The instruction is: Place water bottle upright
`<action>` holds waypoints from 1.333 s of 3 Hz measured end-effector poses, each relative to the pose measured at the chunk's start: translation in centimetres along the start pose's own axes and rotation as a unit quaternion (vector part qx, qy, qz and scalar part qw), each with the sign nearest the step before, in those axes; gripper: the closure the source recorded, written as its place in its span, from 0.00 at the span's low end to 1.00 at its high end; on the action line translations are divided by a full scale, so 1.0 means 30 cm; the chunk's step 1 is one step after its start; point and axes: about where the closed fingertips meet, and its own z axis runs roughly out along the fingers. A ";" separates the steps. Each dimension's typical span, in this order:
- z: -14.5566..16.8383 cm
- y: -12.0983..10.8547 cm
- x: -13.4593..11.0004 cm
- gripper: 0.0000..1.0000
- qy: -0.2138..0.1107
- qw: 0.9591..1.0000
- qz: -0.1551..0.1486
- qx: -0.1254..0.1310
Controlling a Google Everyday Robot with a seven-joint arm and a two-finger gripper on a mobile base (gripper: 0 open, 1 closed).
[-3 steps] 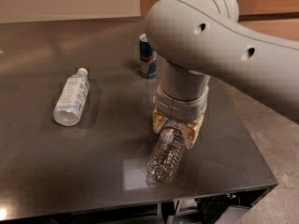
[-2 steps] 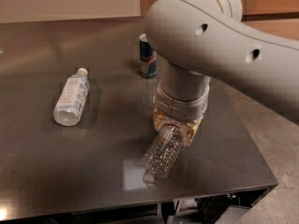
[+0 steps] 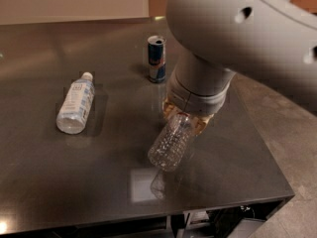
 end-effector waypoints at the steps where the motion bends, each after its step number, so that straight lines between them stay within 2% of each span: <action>1: -0.045 -0.062 0.020 1.00 0.023 0.997 -0.024 0.067; 2: -0.064 -0.092 0.027 1.00 0.033 0.995 -0.031 0.084; 3: -0.067 -0.090 0.025 1.00 0.033 0.996 -0.031 0.083; 4: -0.077 -0.106 0.031 1.00 0.044 0.993 -0.060 0.090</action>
Offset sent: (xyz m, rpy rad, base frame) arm 0.0081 0.0097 0.0146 0.0669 -0.0905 0.0509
